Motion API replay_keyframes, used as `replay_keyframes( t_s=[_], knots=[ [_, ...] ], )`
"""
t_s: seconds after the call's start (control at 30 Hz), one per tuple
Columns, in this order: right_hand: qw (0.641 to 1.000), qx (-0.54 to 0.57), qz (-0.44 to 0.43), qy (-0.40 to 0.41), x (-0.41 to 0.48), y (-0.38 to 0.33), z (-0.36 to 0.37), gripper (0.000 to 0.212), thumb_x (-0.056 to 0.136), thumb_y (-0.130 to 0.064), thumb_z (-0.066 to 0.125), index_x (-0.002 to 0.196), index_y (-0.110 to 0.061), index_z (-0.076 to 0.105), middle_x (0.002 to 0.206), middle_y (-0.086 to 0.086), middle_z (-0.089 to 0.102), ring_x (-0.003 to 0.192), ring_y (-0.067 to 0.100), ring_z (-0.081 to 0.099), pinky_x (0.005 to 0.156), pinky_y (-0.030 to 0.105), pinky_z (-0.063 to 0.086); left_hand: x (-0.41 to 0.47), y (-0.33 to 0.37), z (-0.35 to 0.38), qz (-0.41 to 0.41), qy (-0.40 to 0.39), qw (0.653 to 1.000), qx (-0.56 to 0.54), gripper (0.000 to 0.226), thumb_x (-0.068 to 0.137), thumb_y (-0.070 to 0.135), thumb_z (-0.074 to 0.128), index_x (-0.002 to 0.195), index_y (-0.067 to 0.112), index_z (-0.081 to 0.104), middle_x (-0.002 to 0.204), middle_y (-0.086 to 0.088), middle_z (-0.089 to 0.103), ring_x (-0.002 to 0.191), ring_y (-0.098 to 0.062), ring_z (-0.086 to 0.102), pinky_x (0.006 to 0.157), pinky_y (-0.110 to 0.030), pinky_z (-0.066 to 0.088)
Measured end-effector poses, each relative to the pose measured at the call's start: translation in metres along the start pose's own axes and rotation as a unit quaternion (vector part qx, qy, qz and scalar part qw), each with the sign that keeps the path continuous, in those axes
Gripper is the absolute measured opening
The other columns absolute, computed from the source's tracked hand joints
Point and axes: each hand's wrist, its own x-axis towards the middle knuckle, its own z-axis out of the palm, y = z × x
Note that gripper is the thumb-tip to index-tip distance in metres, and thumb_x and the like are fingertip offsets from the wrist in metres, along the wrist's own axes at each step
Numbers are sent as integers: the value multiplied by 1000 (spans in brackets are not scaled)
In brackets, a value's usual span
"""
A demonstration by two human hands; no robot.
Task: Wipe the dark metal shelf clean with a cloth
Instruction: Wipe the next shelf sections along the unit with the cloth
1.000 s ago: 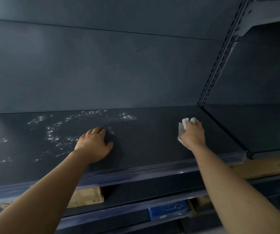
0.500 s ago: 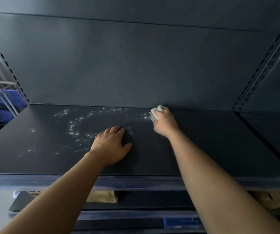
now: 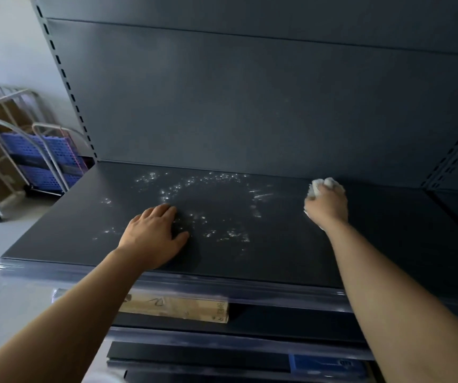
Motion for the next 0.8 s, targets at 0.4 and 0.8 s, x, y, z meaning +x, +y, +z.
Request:
replay_keyframes(
  t_s=[0.4,0.8],
  knots=[
    [966,133,-176,-135,-70,-160,61,51,85,3,45,133,-10,53,141,11,48,128,25,46,102,18,31,3,-26,1,41,2,999,-24,66,91,53,41,147,19,29,154,2,29,142,-21,26,114,-37,24],
    [998,-64,1,-28,-94,-49,-8,42,72,9,39,108,-7,55,125,7,48,125,31,41,91,31,40,-26,-72,-11,35,9,999,-15,59,91,52,41,139,16,39,148,-2,38,137,-24,34,111,-38,28]
  ],
)
